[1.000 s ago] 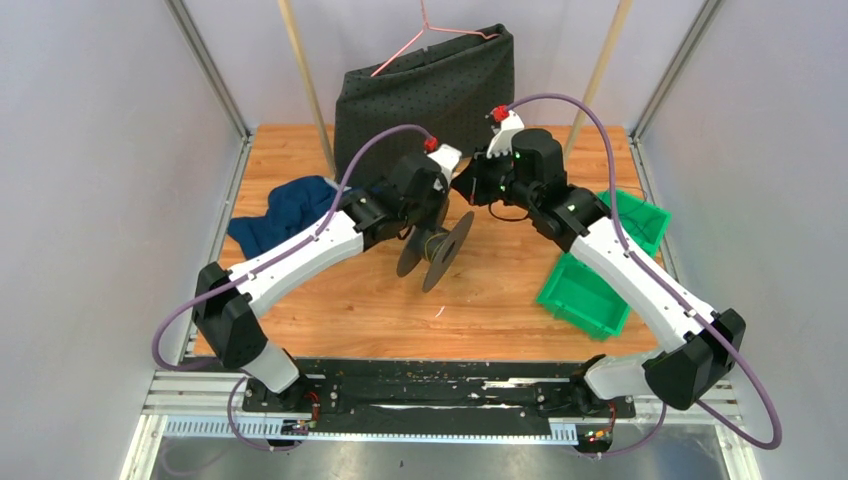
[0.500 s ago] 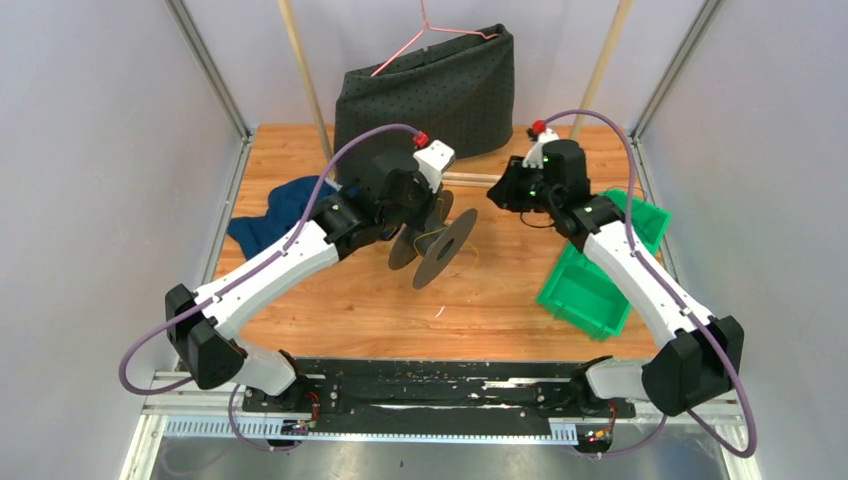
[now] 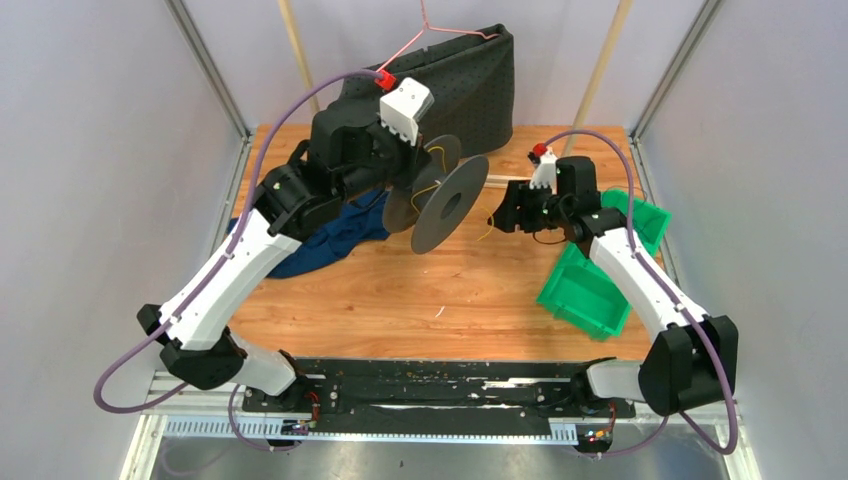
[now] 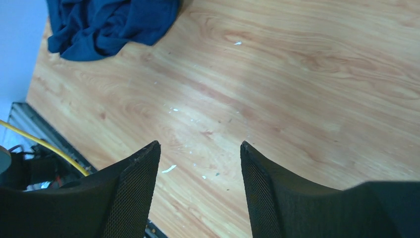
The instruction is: Wrap the cables
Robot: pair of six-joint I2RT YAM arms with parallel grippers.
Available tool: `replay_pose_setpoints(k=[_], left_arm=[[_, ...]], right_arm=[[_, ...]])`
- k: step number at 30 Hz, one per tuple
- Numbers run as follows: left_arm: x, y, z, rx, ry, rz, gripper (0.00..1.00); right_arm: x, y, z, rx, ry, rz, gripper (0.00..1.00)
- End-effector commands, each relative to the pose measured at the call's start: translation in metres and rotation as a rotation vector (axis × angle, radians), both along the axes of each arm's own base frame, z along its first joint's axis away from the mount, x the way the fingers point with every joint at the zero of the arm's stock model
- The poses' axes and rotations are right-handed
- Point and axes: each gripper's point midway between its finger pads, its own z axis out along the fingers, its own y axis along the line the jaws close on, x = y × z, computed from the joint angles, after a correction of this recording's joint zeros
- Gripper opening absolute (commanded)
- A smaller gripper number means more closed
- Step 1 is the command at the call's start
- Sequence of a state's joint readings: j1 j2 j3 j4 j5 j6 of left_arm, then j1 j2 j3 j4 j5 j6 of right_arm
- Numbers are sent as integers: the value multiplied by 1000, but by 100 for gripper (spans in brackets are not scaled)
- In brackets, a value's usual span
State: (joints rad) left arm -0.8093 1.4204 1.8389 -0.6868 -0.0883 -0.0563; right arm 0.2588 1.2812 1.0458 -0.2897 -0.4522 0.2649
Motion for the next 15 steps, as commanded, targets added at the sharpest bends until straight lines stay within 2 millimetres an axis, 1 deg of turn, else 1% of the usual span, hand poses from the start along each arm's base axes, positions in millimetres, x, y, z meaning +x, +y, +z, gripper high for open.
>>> replay_pose_setpoints(k=[1, 4, 7, 10, 15], left_arm=[[-12, -1, 17, -24, 3, -37, 0], [-13, 1, 22, -37, -3, -38, 0], [-13, 3, 24, -38, -10, -28, 0], [-12, 4, 27, -44, -15, -20, 0], [-12, 4, 33, -58, -29, -21, 0]], right_arm=[[-11, 15, 10, 90, -18, 102, 65], [-10, 18, 13, 126, -8, 91, 65], [-7, 12, 11, 121, 12, 39, 65], [-4, -1, 9, 119, 30, -47, 65], [-1, -33, 7, 98, 43, -196, 66]])
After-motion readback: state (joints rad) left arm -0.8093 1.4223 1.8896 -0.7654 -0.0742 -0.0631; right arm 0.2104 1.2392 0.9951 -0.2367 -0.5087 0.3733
